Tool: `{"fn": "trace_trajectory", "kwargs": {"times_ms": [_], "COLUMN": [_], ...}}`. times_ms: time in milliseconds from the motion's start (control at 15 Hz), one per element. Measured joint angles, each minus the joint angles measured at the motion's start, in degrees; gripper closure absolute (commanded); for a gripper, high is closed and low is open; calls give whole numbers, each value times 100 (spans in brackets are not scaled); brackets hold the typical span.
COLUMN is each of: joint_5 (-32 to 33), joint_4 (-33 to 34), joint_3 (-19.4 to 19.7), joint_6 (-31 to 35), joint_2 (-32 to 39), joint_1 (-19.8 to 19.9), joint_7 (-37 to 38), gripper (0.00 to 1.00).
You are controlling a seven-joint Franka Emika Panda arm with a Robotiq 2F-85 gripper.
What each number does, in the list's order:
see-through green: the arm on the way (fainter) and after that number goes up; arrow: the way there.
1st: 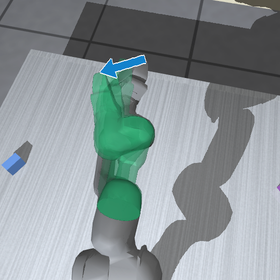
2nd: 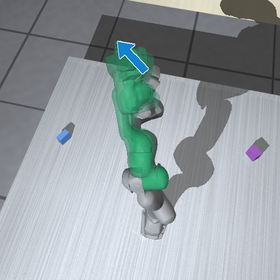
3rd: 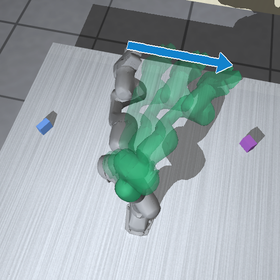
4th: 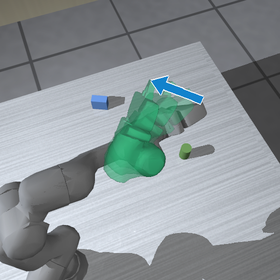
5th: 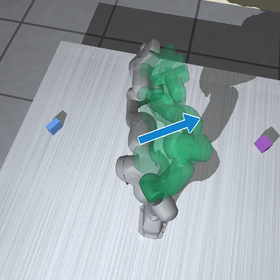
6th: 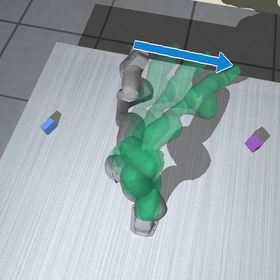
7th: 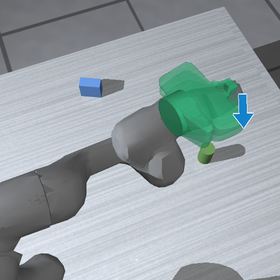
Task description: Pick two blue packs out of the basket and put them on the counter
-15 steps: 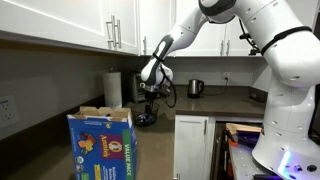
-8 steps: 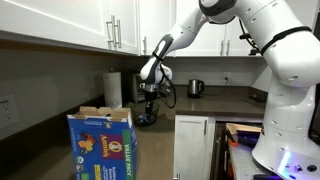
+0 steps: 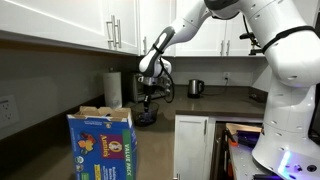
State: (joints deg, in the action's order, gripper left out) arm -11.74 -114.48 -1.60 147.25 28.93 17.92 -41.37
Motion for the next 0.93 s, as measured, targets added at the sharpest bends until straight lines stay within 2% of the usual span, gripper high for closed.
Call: {"fn": "trace_trajectory", "kwargs": {"times_ms": [533, 933], "joint_5": [-76, -930], "joint_4": [-384, -1054], "joint_3": [-319, -628], "joint_6": [-126, -168], "joint_2": [-1080, -1852], "joint_1": [-94, -462], "joint_7": [-40, -614], "gripper": [100, 100]}}
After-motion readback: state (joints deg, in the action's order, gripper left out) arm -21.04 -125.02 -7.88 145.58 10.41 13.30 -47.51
